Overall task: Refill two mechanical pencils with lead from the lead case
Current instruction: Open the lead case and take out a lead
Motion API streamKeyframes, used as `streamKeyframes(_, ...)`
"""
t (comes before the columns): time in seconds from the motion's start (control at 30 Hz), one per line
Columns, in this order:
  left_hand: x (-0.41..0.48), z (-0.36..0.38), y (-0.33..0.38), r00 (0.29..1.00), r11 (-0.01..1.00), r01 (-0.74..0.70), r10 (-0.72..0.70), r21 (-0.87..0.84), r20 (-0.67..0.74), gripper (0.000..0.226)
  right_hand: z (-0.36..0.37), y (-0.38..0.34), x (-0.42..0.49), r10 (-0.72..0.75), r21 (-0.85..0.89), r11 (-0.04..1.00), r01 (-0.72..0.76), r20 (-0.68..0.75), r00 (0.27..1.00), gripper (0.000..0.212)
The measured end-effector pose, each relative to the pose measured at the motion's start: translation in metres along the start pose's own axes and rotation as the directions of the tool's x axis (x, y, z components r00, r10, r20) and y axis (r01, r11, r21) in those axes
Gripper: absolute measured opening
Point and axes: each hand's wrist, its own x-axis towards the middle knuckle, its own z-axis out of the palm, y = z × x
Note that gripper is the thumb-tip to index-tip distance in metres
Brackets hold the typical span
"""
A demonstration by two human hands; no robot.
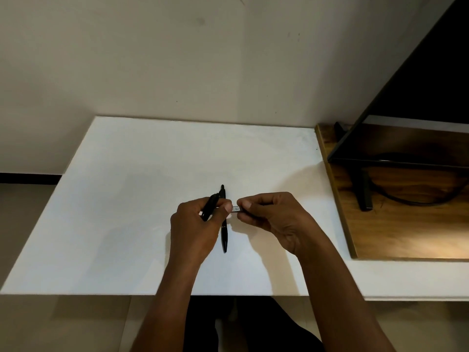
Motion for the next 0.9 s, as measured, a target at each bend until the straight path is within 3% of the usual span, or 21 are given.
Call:
streamKeyframes(0.27,0.0018,-0.0002,0.0013,0.990,0.995,-0.099,0.099,0.004,-0.103,0.012,-0.0001,0.0006,0.0035,0.068,0.112,0.991,-0.073,0.053,0.996,0.017)
streamKeyframes(0.9,0.0029,-0.0019,-0.0027,0.995,0.998,0.007,-0.013,-0.066,-0.101,0.011,-0.0057,-0.0042,0.0029,0.011,0.164,0.986,-0.003,-0.046,0.999,0.014)
